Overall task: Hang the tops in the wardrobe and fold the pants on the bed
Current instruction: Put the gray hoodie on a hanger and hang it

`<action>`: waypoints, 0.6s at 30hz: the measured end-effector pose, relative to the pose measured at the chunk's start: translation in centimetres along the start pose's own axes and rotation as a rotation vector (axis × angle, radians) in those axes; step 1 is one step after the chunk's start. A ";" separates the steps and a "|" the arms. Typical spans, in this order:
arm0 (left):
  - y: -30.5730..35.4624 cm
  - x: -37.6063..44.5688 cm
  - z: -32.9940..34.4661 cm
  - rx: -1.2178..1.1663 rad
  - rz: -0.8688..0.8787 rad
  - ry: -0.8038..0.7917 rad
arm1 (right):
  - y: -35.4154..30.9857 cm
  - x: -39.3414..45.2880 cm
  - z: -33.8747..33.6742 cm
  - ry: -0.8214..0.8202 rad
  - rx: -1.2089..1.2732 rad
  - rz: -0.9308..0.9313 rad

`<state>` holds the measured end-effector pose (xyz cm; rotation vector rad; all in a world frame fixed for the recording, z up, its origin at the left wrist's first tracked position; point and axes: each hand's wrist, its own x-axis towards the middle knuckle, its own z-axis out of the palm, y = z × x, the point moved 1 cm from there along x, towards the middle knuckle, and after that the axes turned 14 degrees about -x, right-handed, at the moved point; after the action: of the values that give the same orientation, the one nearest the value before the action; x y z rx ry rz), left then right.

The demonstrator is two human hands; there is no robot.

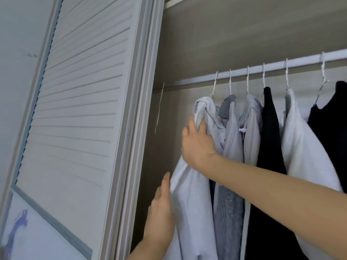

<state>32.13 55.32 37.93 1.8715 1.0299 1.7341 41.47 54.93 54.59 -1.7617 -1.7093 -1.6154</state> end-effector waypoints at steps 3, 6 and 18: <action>-0.2 -1.8 -0.6 0.130 -0.065 -0.025 | -0.8 -2.4 0.4 -0.005 0.017 -0.057; 0.1 -4.9 -0.8 0.314 -0.054 -0.129 | -1.0 -5.2 -0.2 -0.009 0.039 -0.127; 3.7 -21.4 -9.0 0.449 -0.130 -0.113 | -0.8 -23.9 -6.3 -0.108 0.214 -0.322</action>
<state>25.11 35.52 27.43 2.0752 1.5559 1.3864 43.87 36.54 38.16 -1.5609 -2.2183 -1.4016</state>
